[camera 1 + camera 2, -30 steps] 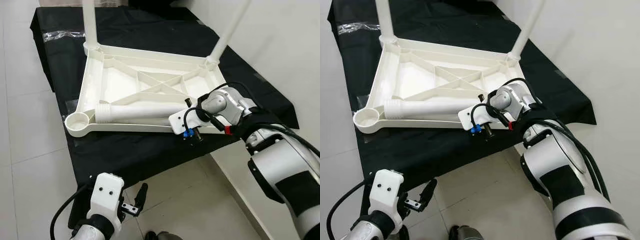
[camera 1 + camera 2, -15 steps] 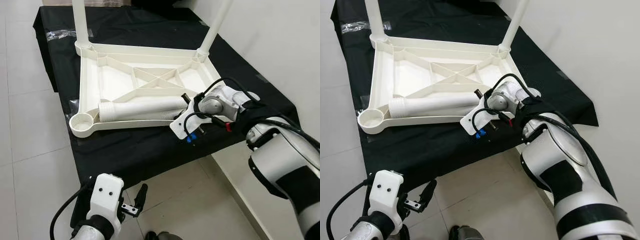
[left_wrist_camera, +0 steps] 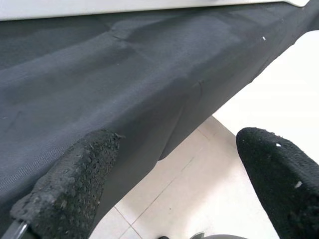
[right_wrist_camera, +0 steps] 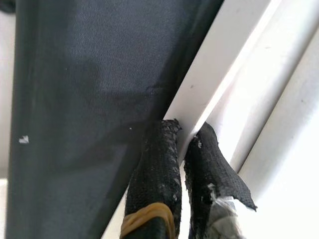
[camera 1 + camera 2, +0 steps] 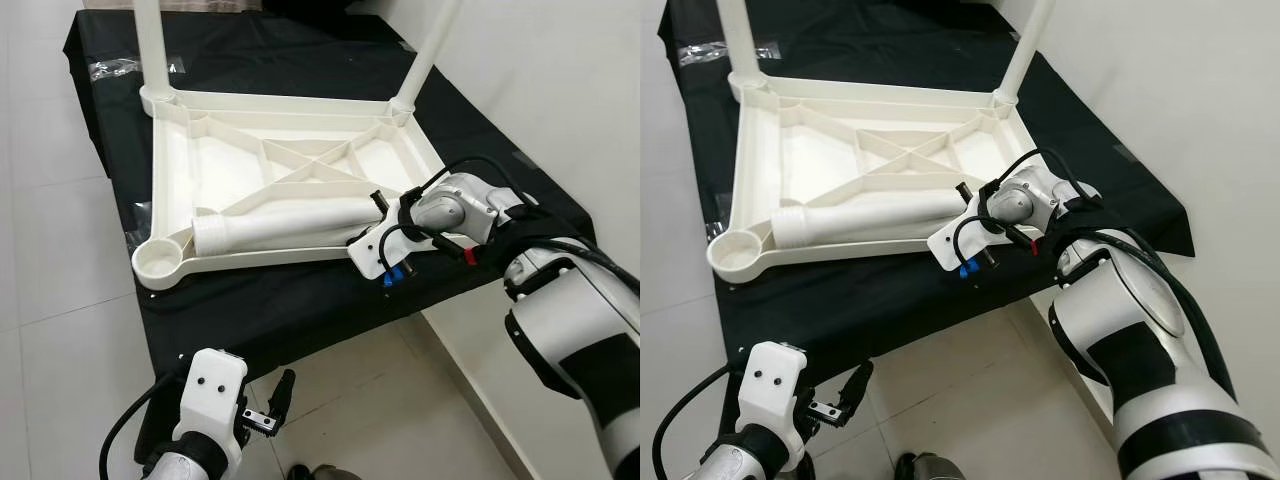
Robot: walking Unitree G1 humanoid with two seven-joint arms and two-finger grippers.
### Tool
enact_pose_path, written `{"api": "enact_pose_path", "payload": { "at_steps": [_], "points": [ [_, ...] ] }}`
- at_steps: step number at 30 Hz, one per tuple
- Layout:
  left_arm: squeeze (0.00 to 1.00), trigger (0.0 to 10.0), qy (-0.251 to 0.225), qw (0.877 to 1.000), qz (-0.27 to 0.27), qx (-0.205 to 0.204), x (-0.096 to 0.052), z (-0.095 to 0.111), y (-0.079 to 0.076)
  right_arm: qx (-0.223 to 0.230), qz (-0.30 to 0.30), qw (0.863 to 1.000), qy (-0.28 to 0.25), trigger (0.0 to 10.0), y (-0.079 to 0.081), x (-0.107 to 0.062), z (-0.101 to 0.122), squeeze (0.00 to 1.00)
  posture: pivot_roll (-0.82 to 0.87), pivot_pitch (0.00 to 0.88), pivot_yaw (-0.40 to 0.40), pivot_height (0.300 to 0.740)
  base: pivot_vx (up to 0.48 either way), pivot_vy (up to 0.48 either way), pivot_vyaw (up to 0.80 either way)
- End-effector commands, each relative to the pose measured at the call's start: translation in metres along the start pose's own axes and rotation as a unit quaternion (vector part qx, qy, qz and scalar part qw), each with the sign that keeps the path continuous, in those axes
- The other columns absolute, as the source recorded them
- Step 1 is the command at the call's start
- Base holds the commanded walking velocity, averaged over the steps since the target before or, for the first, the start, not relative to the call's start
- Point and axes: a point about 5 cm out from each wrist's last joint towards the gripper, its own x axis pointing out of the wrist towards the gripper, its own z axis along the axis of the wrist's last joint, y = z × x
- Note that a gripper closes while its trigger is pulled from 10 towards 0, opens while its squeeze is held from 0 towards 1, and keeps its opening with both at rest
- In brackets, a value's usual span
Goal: Building children table
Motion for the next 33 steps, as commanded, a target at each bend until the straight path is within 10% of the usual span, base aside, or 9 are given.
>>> {"api": "enact_pose_path", "payload": {
  "at_steps": [1, 23, 28, 29, 33],
  "points": [
    [0.0, 10.0, 0.012, 1.0, -0.007, -0.005, 0.0, -0.005, -0.003, 0.011, 0.024, 0.999, -0.037, 0.0, 0.009, 0.013, 0.009, 0.0, 0.09, 0.202, -0.227, 0.74, 0.0, 0.0, 0.0],
    [0.0, 10.0, 0.011, 1.0, -0.006, -0.003, 0.0, -0.004, -0.001, -0.145, 0.097, 0.983, -0.055, 0.0, 0.02, 0.016, 0.023, 0.0, 0.08, 0.209, -0.221, 0.74, 0.0, 0.0, 0.0],
    [0.0, 10.0, 0.011, 1.0, -0.006, -0.004, 0.001, -0.005, -0.002, -0.096, 0.044, 0.993, -0.051, 0.0, 0.01, 0.018, 0.023, 0.0, 0.08, 0.21, -0.222, 0.74, 0.0, 0.0, 0.0],
    [0.0, 10.0, 0.011, 1.0, -0.005, -0.004, 0.001, -0.005, -0.001, -0.093, 0.042, 0.994, -0.051, 10.0, 0.009, 0.018, 0.023, 0.0, 0.08, 0.21, -0.222, 0.74, 0.0, 0.0, 0.0],
    [0.0, 10.0, 0.011, 1.0, -0.005, -0.004, 0.001, -0.005, -0.001, -0.084, 0.024, 0.995, -0.048, 10.0, 0.006, 0.018, 0.022, 0.0, 0.08, 0.208, -0.224, 0.74, 0.0, 0.0, 0.0]
  ]
}}
